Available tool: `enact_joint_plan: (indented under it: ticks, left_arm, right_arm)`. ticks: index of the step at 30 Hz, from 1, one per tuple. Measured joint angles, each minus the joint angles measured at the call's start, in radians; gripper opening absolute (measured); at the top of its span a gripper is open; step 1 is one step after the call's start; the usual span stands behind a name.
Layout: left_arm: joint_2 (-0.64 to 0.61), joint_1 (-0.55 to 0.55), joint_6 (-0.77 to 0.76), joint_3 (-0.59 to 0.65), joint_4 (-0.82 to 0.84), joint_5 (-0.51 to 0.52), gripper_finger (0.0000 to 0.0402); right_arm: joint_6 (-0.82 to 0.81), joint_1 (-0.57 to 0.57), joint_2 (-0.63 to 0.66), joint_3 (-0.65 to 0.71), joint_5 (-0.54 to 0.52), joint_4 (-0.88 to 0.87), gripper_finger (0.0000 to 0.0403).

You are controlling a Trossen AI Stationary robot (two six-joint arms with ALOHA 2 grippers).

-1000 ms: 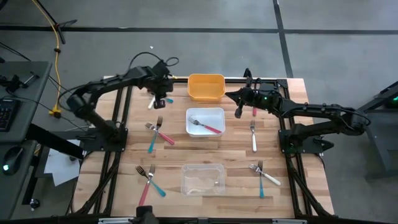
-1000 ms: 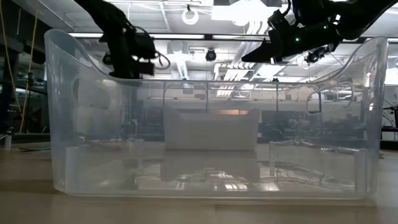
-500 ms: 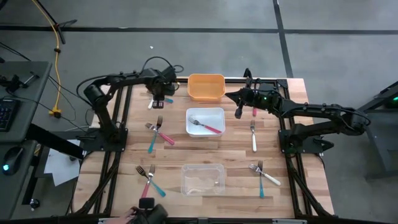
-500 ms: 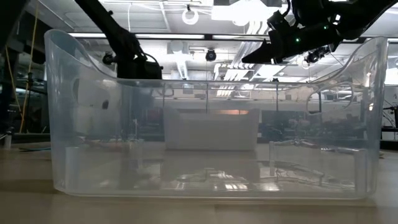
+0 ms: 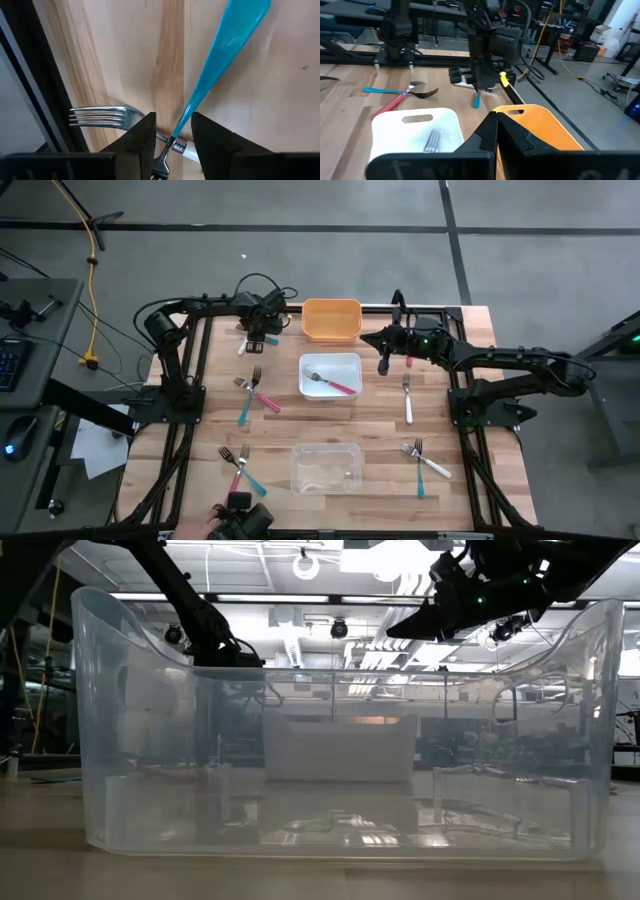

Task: Sort silverware by color (type)
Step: Put the top left blue fork into the yellow bin

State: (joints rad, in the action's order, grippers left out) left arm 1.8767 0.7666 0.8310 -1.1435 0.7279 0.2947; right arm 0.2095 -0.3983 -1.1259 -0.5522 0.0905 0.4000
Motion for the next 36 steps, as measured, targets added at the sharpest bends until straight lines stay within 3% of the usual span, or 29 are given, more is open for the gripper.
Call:
enact_joint_plan:
  ticks: [8,16,27,33,36]
  left_arm:
    - [0.000,0.039,0.009,0.000,0.000,-0.005,0.0105]
    - [0.000,0.052,0.046,0.000,-0.003,-0.081,0.0079]
    - [0.053,0.049,0.081,-0.004,-0.012,-0.057,0.0072]
    - [0.022,0.040,0.098,0.000,-0.015,-0.050,0.0018]
    - [0.002,0.036,0.069,-0.005,-0.004,-0.034,0.0009]
  right_arm:
    - [0.000,0.028,0.000,0.000,-0.010,-0.004,0.0000]
    - [0.001,0.047,0.000,0.000,-0.011,-0.004,0.0000]
    - [0.001,0.047,0.000,0.000,-0.011,-0.007,0.0000]
    - [0.001,0.047,0.000,0.000,-0.011,-0.008,0.0000]
    - [0.001,0.047,0.000,0.000,-0.011,-0.008,0.0000]
